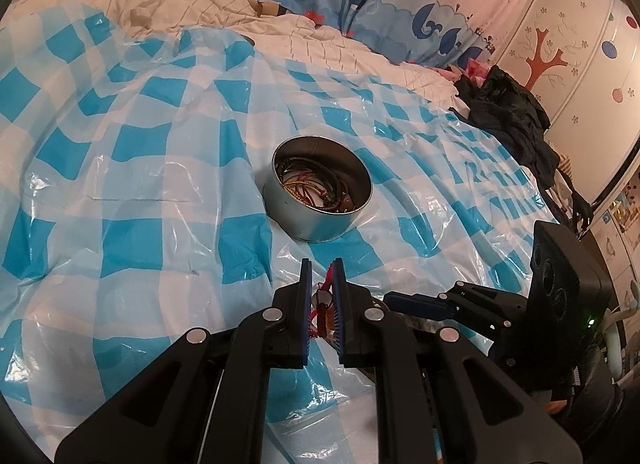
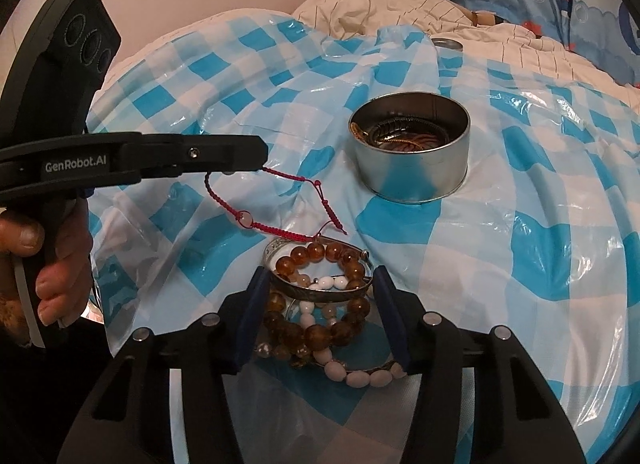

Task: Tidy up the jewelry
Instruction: 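Lift the red string bracelet with the left tool while the right tool grasps the beaded bracelets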

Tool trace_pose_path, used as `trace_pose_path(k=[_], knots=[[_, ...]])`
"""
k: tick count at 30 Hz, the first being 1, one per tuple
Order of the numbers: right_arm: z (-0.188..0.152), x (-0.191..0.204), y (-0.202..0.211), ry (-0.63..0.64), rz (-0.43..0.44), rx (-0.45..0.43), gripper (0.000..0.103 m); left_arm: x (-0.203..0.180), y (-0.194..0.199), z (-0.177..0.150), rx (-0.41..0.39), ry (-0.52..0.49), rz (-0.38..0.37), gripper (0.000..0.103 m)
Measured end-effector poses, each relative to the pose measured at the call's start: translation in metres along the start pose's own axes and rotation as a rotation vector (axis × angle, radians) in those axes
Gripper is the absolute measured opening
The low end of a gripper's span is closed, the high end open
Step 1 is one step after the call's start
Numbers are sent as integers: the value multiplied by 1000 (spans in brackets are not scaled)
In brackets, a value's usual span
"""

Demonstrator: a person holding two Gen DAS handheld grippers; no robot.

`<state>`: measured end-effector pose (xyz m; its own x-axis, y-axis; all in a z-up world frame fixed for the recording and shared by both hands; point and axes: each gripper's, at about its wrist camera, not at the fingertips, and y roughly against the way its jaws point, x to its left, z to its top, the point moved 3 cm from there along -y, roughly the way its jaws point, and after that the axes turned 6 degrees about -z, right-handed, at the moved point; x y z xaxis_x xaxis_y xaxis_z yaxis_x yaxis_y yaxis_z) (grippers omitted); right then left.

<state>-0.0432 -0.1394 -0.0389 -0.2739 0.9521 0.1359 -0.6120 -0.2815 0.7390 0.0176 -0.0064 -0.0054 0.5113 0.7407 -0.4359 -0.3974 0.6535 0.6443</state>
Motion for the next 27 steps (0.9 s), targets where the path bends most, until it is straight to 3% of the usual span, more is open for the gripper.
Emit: trace_pose_path(k=[7, 11, 16, 18, 20, 24, 27], knots=[[1, 0, 2, -5, 6, 1, 44, -2, 0, 0, 2, -13, 14, 9], [1, -2, 1, -28, 6, -1, 66, -4, -1, 1, 4, -16, 18, 9], [-1, 1, -5, -18, 9, 6, 66, -5, -1, 0, 7, -20, 17, 9], [-1, 4, -7, -2, 9, 12, 52, -4, -1, 0, 7, -22, 18, 9], [-1, 6, -6, 8, 2, 3, 49, -4, -1, 0, 4, -19, 18, 9], [2, 3, 1, 7, -6, -29, 25, -2, 0, 2, -1, -16, 20, 9], [2, 1, 0, -5, 2, -18, 26, -1, 0, 3, -1, -16, 20, 9]])
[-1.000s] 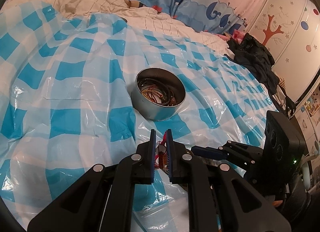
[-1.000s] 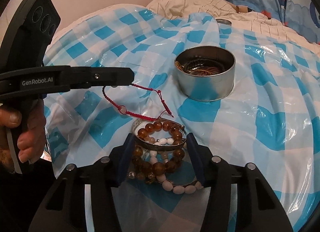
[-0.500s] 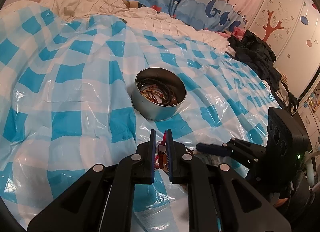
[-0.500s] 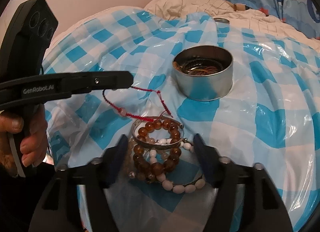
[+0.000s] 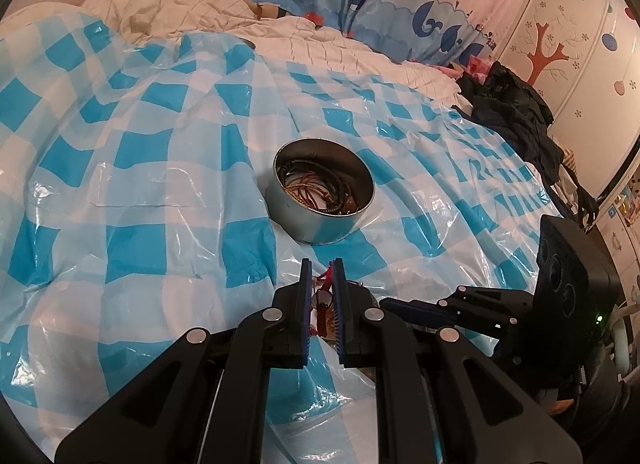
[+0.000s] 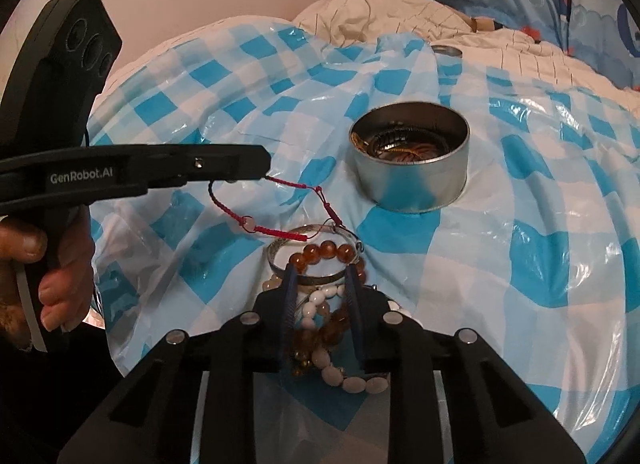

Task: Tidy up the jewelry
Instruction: 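Lift the red string bracelet with the left tool while the right tool grasps the beaded bracelets, then lift the beaded bracelets with the right tool while the left tool pulls the red string free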

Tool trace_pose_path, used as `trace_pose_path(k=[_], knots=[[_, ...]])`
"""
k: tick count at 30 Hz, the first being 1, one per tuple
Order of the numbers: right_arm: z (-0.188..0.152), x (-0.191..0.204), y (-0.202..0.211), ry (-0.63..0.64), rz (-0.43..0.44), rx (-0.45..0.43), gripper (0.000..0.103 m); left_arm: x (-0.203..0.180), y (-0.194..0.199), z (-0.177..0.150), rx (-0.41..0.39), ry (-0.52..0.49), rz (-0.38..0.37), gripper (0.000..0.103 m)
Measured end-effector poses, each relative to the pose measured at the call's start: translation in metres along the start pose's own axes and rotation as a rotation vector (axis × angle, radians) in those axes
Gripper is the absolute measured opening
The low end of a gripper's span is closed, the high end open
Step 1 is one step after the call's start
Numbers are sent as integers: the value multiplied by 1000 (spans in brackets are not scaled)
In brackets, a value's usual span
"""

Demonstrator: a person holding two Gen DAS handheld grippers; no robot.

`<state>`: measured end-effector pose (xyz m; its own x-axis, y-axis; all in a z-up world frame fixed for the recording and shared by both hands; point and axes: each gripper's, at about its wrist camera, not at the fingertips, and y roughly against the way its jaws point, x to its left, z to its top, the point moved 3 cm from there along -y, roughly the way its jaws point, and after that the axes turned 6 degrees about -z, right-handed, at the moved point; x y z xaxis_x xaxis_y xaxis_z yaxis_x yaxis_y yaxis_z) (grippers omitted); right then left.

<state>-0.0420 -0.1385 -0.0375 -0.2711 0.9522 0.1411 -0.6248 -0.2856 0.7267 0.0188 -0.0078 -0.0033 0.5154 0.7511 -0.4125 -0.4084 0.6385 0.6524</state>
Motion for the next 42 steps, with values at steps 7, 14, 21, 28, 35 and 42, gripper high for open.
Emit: trace_pose_path(k=[7, 14, 21, 28, 35, 42], knots=[[6, 1, -7, -36, 15, -15, 73, 4, -1, 1, 6, 15, 1, 9], [13, 15, -33, 50, 4, 48, 57, 8, 0, 3, 1, 22, 3, 9], [15, 12, -13, 78, -33, 8, 37, 8, 2, 8, -14, 31, 0, 9], [16, 0, -9, 7, 22, 19, 36, 5, -3, 8, -4, 35, 3, 9], [13, 1, -19, -5, 8, 53, 60, 5, -4, 8, -5, 35, 4, 9], [11, 6, -24, 41, -5, 47, 41, 4, -5, 9, -5, 35, 2, 9]])
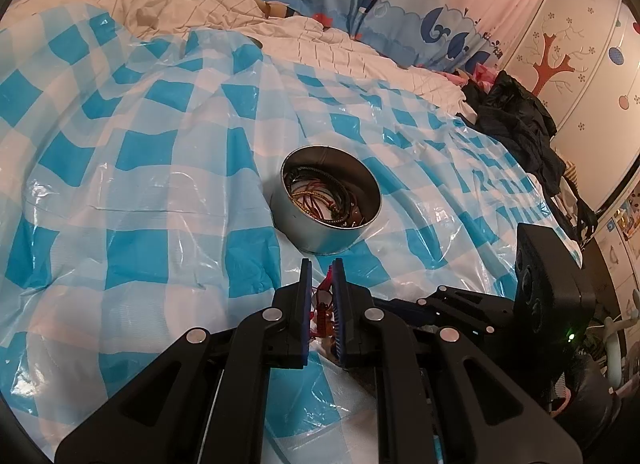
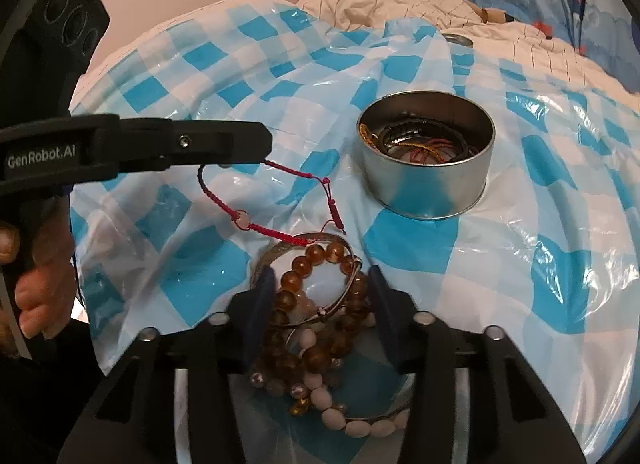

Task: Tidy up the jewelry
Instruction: 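Lift the beaded bracelets with the right tool while the left tool pulls the red string free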

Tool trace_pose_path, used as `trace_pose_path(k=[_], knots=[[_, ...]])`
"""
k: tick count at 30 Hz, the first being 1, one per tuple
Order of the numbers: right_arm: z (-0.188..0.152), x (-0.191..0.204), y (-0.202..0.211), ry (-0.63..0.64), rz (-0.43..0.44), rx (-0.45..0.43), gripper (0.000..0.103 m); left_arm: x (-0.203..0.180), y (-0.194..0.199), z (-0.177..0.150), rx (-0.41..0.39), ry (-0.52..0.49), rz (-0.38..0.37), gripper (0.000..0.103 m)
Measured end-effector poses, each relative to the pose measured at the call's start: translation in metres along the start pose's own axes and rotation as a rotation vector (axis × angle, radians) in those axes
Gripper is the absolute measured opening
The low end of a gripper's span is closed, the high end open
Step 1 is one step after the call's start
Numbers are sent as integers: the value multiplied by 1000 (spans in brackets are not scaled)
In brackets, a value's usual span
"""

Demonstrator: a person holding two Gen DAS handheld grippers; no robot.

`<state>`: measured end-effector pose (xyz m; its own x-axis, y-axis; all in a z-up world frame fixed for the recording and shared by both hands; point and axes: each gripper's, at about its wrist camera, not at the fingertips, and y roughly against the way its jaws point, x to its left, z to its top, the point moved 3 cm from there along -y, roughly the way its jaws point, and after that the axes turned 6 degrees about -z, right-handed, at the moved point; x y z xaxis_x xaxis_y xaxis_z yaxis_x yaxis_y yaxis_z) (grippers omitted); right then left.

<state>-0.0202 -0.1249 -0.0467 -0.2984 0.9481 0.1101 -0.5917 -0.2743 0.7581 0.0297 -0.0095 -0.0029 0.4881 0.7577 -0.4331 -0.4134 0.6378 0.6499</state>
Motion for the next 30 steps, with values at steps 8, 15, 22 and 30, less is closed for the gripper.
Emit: trace_pose_path(k=[8, 15, 22, 30], knots=[[2, -1, 9, 30, -41, -42, 14, 0, 0, 0, 1, 0, 0, 9], [7, -4, 25, -2, -12, -104, 7, 0, 0, 0, 0, 1, 1, 9], [13, -17, 40, -65, 5, -145, 6, 1, 1, 3, -12, 11, -1, 9], [19, -32, 56, -121, 4, -191, 4, 0, 8, 11, -41, 29, -36, 9]])
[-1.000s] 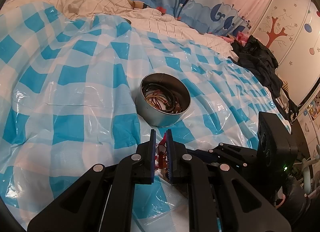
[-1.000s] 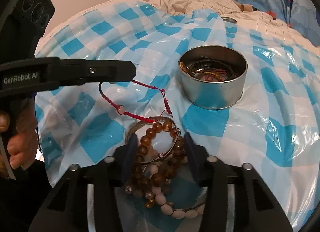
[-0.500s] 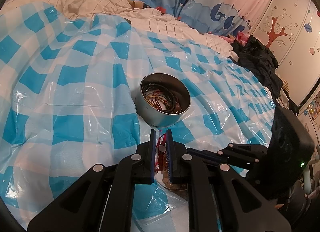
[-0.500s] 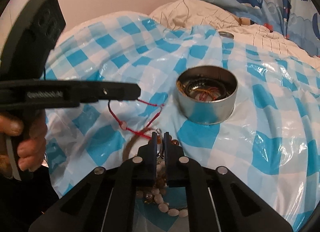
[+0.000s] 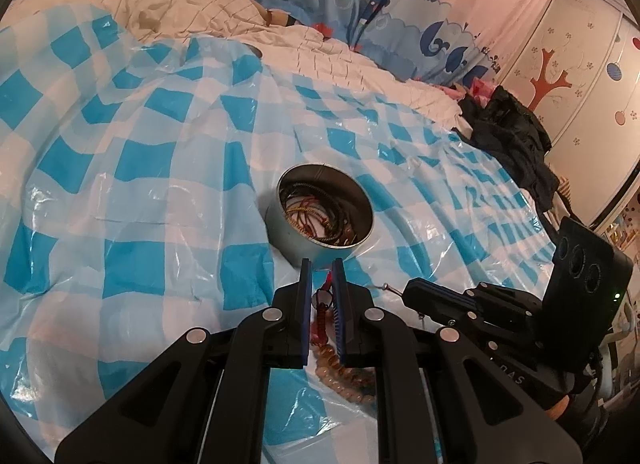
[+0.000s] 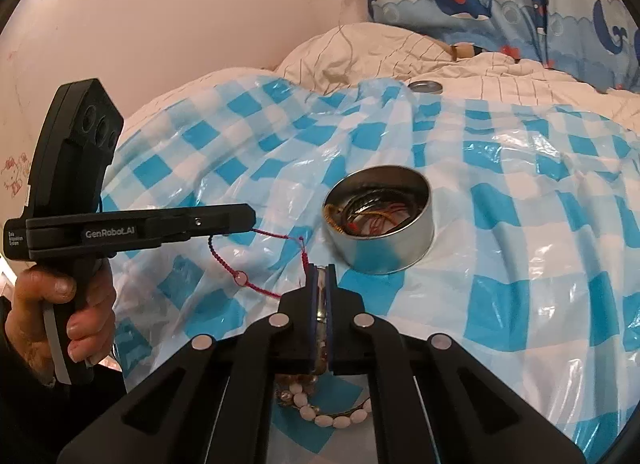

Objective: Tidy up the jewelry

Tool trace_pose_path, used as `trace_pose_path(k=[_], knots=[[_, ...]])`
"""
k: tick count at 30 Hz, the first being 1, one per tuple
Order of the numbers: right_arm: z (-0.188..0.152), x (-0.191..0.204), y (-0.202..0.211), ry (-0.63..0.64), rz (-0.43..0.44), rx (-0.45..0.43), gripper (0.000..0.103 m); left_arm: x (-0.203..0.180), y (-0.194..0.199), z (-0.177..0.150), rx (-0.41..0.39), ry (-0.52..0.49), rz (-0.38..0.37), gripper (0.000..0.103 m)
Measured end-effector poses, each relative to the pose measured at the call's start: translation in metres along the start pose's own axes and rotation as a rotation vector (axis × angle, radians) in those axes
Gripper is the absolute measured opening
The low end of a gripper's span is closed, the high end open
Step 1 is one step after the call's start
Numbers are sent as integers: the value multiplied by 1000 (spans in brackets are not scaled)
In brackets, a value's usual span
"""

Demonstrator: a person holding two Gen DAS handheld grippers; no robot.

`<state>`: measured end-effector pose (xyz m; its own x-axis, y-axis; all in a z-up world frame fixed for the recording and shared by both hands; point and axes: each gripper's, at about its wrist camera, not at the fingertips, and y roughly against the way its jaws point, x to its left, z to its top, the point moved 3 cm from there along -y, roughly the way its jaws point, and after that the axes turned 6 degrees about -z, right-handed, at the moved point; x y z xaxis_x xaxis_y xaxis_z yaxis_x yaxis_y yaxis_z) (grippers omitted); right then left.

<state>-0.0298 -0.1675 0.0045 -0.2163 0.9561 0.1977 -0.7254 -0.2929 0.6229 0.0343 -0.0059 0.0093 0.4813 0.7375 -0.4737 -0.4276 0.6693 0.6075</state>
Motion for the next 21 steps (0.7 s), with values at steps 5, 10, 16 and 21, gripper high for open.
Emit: trace_pose_path(k=[5, 10, 16, 21], knots=[[5, -9, 8, -25, -13, -27, 0, -11, 1, 8, -19, -13, -14, 9], [10, -18, 13, -51, -19, -41, 0, -20, -2, 17, -30, -18, -28, 9], [-2, -31, -10, -88, -56, 107, 29, -25, -10, 20, -24, -21, -30, 9], [-10, -41, -20, -84, -179, 116, 64, -27, -13, 19, -16, -24, -30, 9]])
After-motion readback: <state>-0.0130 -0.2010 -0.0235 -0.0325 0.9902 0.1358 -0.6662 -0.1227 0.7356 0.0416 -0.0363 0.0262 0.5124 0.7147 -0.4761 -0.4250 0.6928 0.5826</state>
